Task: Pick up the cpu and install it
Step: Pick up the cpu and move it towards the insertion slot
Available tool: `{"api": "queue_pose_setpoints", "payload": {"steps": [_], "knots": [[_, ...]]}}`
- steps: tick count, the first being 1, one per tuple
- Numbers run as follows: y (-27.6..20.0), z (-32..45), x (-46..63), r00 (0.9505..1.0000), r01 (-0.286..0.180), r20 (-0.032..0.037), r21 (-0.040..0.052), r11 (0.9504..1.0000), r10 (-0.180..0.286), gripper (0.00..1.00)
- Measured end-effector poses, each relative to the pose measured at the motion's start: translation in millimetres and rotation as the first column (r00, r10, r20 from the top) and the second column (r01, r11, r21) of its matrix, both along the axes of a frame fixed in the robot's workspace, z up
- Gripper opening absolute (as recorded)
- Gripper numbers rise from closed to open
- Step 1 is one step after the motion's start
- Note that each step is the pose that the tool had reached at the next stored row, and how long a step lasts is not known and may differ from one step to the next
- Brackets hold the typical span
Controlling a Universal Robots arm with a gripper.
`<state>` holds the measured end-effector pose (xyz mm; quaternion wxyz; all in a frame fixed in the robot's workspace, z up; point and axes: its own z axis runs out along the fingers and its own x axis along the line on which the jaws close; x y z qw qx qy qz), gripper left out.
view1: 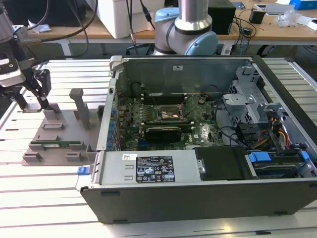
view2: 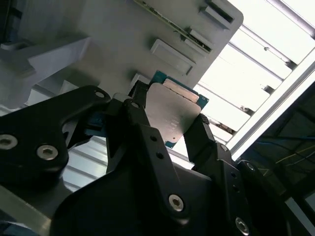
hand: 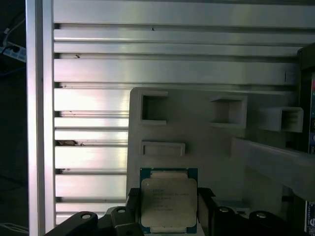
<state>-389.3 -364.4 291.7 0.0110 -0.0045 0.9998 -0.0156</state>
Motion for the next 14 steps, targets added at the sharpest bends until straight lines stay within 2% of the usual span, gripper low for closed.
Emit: {"api": "queue_pose_setpoints", "payload": {"steps": [5,7,14], "knots": [[0.1,8.4,0.0,1.0,0.0,0.0,0.0,1.0,0.0,0.55],[0.2,15.5,0.0,1.0,0.0,0.0,0.0,1.0,0.0,0.55],[0.3,28.1,0.0,1.0,0.0,0.0,0.0,1.0,0.0,0.55]]}}
